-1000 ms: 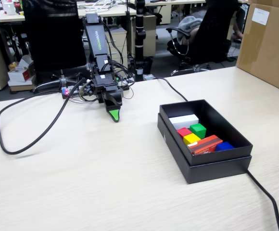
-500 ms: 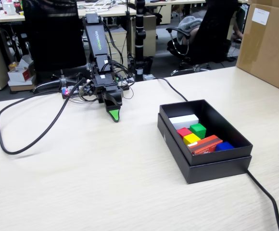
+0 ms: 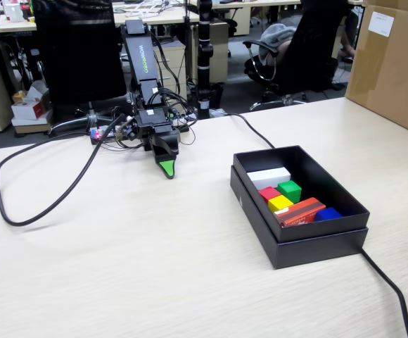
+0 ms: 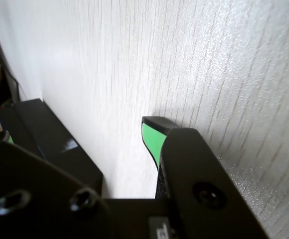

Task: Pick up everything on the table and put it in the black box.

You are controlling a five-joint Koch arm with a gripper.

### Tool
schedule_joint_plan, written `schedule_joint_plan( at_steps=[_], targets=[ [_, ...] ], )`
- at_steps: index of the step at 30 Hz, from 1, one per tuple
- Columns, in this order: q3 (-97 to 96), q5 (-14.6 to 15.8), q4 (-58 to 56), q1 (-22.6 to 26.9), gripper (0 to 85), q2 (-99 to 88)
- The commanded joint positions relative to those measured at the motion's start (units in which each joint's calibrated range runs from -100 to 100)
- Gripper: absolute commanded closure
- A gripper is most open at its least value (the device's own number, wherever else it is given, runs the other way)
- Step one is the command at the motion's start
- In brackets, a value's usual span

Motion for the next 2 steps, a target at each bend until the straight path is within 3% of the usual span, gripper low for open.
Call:
schedule_joint_plan(
  at_steps=[1,2],
  targets=[
    [-0.4,-0.1,1.0,0.0,35.5,1.1],
    [-0.4,-0.1,0.8,0.0,35.5,1.1]
  ],
)
